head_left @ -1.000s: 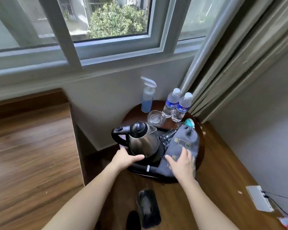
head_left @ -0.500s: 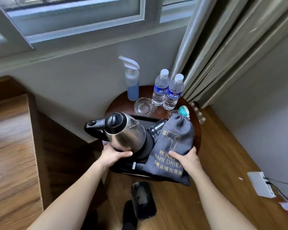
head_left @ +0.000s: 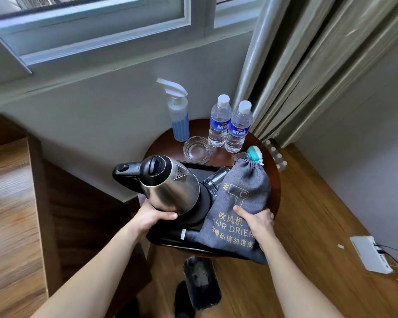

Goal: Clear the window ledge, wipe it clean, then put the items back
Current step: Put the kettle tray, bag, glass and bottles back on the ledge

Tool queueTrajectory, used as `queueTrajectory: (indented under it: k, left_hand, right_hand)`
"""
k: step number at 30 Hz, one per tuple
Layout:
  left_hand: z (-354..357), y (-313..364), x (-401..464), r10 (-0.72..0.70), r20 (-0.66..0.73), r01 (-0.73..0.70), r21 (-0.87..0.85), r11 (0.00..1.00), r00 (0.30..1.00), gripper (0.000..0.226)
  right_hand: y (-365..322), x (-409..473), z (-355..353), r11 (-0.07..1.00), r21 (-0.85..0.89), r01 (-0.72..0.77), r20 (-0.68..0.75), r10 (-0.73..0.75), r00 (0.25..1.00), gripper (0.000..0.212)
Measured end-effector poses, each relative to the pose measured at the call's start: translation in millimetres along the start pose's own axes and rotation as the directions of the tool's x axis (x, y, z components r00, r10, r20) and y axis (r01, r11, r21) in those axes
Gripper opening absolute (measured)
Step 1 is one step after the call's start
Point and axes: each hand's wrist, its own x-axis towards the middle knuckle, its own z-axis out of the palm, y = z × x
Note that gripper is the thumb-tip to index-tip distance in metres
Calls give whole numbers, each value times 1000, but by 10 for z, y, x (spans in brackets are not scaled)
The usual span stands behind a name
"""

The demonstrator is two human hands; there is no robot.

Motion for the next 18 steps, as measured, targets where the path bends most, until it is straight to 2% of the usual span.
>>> queueTrajectory:
  k: [4, 13, 16, 18]
  left_hand:
    - [6, -31, 12, -1, -55, -3, -64, 998, 998, 82]
    - [-28, 222, -134, 72, -55, -74, -52, 996, 996, 79]
    - [-116, 374, -220, 95, -79, -99, -43, 994, 992, 96]
    - [-154, 489, -330, 96, -75, -99, -40, 994, 993, 90]
  right_hand:
    - [40, -17, 59, 999, 45, 2, -28, -1, 1000, 115]
    - [-96, -146, -3, 994, 95, 48, -51, -43, 998, 116]
    - [-235, -306, -108, 992, 106, 66, -59, -60, 996, 118]
    - [-360, -437, -200, 990, 105, 92, -64, -86, 994, 119]
